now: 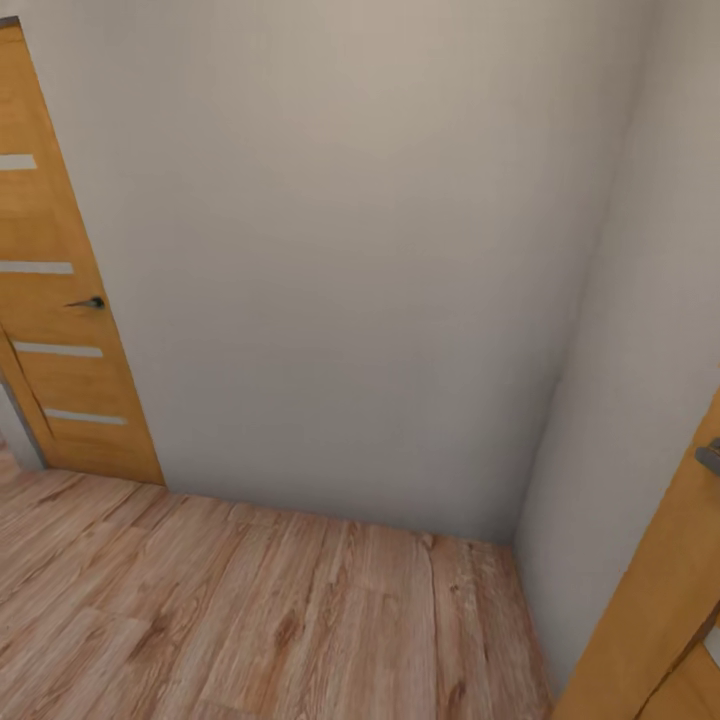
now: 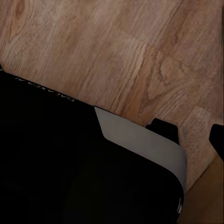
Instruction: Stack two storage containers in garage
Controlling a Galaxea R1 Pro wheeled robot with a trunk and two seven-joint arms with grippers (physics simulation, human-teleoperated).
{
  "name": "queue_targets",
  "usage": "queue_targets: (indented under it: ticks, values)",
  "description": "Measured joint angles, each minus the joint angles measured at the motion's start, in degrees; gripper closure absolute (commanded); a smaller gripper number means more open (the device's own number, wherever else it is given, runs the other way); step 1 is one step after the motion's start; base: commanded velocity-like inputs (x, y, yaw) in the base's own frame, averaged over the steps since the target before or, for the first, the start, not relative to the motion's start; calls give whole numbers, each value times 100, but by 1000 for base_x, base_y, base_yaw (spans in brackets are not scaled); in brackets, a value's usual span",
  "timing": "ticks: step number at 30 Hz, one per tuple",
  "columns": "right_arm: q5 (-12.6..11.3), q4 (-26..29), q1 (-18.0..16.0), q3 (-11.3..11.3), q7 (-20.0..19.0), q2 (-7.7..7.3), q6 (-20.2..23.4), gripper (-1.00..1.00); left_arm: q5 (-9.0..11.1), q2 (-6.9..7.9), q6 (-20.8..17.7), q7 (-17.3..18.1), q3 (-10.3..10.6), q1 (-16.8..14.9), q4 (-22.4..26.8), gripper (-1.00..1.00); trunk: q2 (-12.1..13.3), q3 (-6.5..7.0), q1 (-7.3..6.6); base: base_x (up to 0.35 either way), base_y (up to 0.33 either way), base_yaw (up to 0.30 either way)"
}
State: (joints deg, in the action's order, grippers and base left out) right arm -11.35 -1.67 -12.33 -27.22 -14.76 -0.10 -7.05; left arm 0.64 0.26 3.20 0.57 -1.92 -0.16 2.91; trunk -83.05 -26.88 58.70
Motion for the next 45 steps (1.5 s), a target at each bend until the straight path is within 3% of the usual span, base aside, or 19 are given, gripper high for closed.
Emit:
queue_targets:
  ticks: [27,31,37,40,45]
  values:
    - [15,-5,0,2,72,28,111,-100,15,3,-9,-9,-1,0,0,-100,0,0,0,321,0,268]
    - [31,-8,196,-5,71,-2,175,-100,20,1,-6,-15,-18,0,0,-100,0,0,0,321,0,235]
    - [345,-8,319,-8,107,-8,155,-100,47,-46,36,-23,-61,0,-4,-100,0,0,0,319,0,244]
    - [466,-3,332,-8,113,-14,156,-100,245,-45,49,-13,-141,0,-8,-100,0,0,0,303,0,248]
    - [489,-3,334,-8,115,-11,159,-100,306,-43,53,-9,-155,0,-9,-100,0,0,0,289,0,262]
